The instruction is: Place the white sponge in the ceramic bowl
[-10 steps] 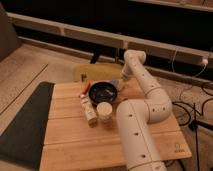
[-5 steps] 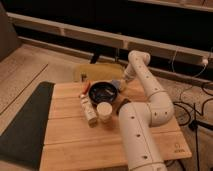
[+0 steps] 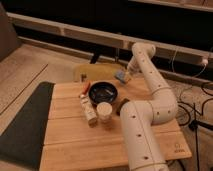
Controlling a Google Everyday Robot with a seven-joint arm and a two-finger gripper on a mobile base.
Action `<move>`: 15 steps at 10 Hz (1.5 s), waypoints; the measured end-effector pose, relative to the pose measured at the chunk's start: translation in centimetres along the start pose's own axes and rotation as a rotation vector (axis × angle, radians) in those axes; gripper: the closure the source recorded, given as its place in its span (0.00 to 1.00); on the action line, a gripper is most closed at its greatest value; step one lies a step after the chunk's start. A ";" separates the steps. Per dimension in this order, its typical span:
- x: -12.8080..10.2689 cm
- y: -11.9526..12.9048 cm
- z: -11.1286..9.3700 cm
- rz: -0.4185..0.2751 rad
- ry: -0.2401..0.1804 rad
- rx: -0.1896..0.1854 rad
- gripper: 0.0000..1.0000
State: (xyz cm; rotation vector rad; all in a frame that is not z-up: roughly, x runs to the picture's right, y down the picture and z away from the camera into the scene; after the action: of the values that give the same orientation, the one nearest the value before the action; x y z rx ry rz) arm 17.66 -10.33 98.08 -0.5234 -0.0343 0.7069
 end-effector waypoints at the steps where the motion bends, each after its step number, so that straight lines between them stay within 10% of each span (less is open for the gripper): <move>1: -0.7 0.2 -0.9 -0.003 -0.017 -0.005 1.00; 8: -4.9 5.3 -6.5 -0.187 -0.098 -0.133 1.00; 15: -4.8 5.4 -8.2 -0.197 -0.113 -0.127 1.00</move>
State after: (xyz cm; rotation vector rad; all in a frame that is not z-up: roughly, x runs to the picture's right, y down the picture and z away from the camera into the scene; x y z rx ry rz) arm 12.31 -13.57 89.04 -0.5918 -0.2349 0.5429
